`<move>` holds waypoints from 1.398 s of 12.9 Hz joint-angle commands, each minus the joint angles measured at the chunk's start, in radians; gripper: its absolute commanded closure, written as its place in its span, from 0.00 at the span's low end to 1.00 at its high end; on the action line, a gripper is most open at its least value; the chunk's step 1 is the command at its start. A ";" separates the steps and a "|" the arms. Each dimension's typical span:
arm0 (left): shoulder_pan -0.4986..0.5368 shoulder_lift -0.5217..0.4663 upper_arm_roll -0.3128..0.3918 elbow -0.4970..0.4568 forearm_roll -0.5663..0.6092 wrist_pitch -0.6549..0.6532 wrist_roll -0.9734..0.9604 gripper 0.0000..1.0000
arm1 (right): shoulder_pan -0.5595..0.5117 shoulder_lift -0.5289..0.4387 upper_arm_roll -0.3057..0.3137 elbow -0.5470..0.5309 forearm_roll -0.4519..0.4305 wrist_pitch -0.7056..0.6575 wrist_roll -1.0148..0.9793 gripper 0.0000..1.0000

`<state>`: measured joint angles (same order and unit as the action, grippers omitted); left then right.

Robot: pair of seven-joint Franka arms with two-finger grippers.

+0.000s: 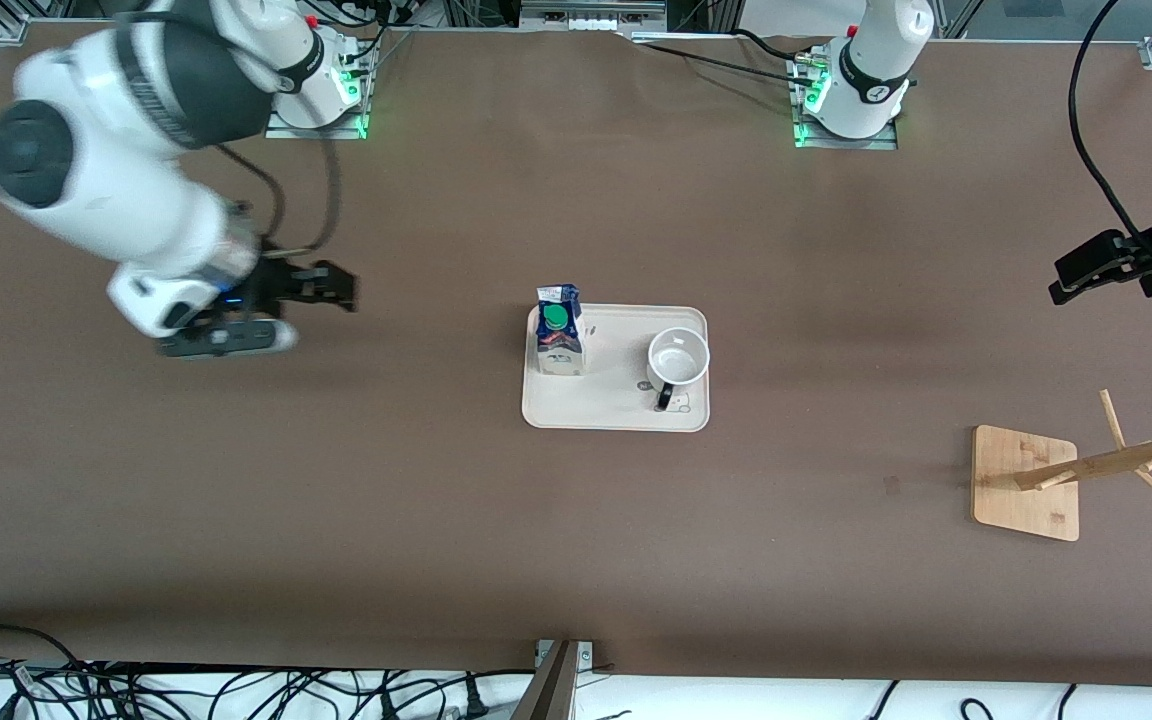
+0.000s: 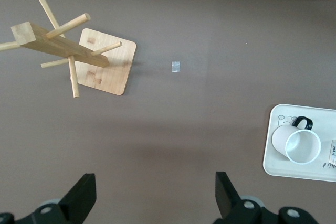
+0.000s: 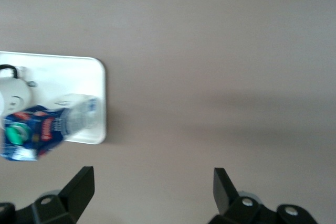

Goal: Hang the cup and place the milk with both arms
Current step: 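Move the right gripper toward the milk carton on the tray, then grasp the blue milk carton with the right gripper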

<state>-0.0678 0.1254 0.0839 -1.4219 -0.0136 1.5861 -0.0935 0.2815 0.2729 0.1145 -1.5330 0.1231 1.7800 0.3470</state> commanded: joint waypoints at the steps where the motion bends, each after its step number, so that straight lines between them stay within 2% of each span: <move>1: -0.004 -0.001 -0.001 -0.005 0.011 0.006 0.008 0.00 | 0.131 0.167 -0.009 0.176 -0.002 0.024 0.205 0.00; 3: -0.004 -0.001 -0.015 -0.003 0.012 0.006 0.001 0.00 | 0.204 0.239 -0.009 0.220 -0.034 0.082 0.297 0.00; 6: -0.006 0.000 -0.018 -0.005 0.012 0.006 0.001 0.00 | 0.287 0.302 -0.012 0.223 -0.077 0.148 0.401 0.00; 10: -0.009 0.000 -0.018 -0.005 0.015 0.006 0.006 0.00 | 0.360 0.354 -0.013 0.221 -0.115 0.197 0.532 0.00; 14: -0.009 0.007 -0.018 -0.005 0.014 0.006 0.006 0.00 | 0.390 0.371 -0.013 0.182 -0.140 0.226 0.564 0.00; 15: -0.007 0.007 -0.018 -0.005 0.009 0.000 0.005 0.00 | 0.386 0.371 -0.013 0.154 -0.143 0.245 0.557 0.03; 16: -0.009 0.008 -0.018 -0.005 0.009 -0.005 -0.006 0.00 | 0.384 0.371 -0.013 0.140 -0.145 0.259 0.553 0.12; 18: -0.007 0.016 -0.016 -0.006 0.009 -0.005 -0.008 0.00 | 0.384 0.371 -0.013 0.136 -0.145 0.260 0.544 0.42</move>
<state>-0.0688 0.1397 0.0641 -1.4227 -0.0136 1.5853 -0.0953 0.6604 0.6546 0.1055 -1.3813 -0.0010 2.0268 0.8878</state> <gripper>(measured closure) 0.000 0.150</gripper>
